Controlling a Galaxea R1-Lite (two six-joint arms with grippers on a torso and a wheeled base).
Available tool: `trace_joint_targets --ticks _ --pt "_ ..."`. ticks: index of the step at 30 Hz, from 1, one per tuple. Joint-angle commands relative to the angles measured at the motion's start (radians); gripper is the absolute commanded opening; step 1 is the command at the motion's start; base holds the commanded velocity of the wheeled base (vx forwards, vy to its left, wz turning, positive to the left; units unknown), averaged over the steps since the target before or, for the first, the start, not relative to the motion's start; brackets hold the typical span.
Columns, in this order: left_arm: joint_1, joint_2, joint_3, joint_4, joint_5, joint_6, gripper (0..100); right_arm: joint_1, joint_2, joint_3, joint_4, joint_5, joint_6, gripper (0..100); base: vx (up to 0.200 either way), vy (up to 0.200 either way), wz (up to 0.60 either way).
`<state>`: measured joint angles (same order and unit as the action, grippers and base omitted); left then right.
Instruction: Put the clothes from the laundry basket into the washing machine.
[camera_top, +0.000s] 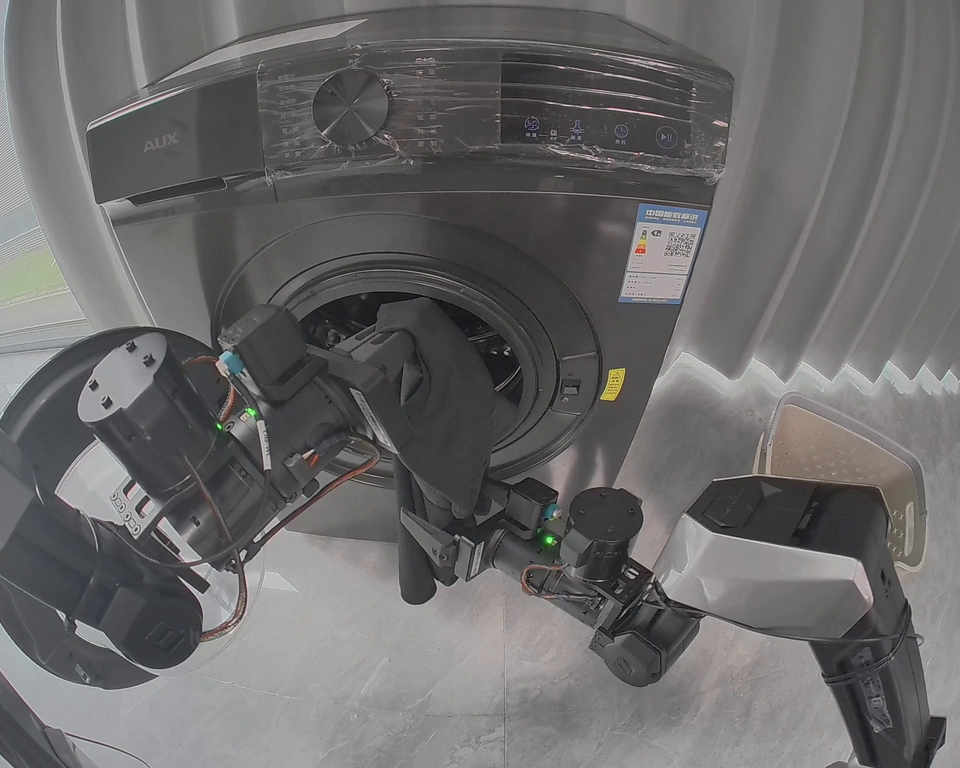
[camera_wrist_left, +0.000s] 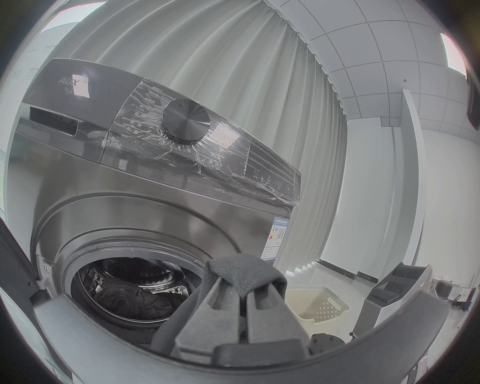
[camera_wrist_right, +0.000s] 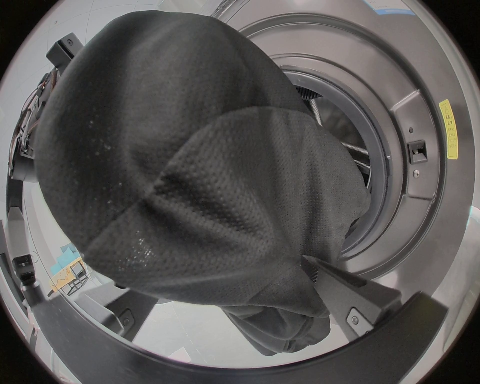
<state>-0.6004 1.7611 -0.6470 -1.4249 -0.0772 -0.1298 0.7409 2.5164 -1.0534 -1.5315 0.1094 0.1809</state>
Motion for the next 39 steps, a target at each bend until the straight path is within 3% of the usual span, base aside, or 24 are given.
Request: trace_joint_targets --ticks 1,14,22,28,32,39 --pt "-0.002 -0.003 0.000 0.000 0.001 -0.001 0 0.000 0.019 -0.016 0.002 0.000 0.000 0 0.000 0.000 0.00" --pt "0.008 0.003 0.001 -0.002 0.001 -0.001 0 0.000 0.012 0.001 -0.016 -0.020 0.000 0 0.000 0.000 0.00" --pt "0.119 0.072 -0.014 0.000 0.001 -0.001 0 0.051 -0.218 0.296 -0.018 -0.010 0.008 0 0.000 0.000 0.00" --pt "0.139 0.141 -0.060 0.000 0.010 -0.001 0 0.089 -0.324 0.457 -0.018 0.041 0.002 0 0.000 0.000 0.00" --pt "0.139 0.189 -0.086 0.000 0.011 0.001 0 0.127 -0.380 0.517 -0.018 0.064 0.002 0 0.000 0.000 0.00" --pt "0.136 0.255 -0.088 -0.016 0.010 0.002 0 0.173 -0.433 0.540 -0.018 0.069 -0.003 0 0.000 0.000 0.00"
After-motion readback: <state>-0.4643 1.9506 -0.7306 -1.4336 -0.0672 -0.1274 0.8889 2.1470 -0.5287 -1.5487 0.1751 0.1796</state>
